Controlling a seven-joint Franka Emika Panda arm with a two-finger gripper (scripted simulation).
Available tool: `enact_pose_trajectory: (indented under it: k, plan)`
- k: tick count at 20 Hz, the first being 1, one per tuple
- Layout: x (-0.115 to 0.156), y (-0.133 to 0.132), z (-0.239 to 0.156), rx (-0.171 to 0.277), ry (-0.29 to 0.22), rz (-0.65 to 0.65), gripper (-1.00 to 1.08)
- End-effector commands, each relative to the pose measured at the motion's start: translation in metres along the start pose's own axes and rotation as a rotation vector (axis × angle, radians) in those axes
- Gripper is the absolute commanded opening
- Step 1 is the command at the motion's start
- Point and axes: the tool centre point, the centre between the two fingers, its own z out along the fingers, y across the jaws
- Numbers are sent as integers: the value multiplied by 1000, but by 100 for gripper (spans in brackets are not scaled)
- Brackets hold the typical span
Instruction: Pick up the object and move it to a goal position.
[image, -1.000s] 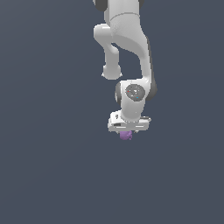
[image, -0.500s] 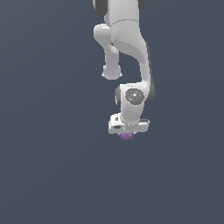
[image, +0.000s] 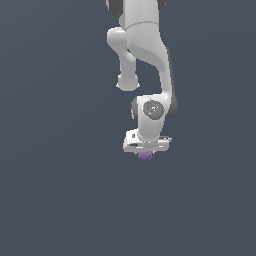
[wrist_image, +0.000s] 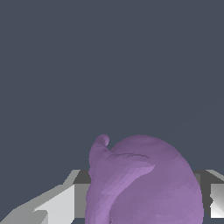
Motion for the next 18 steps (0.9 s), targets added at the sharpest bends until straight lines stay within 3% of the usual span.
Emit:
enact_pose_trajectory:
  k: [1, 10, 18]
  plan:
    - [-2, 2, -2, 0, 0, 0, -100]
    - [-21, 28, -27, 0, 0, 0, -100]
    - [-58, 75, -74, 0, 0, 0, -100]
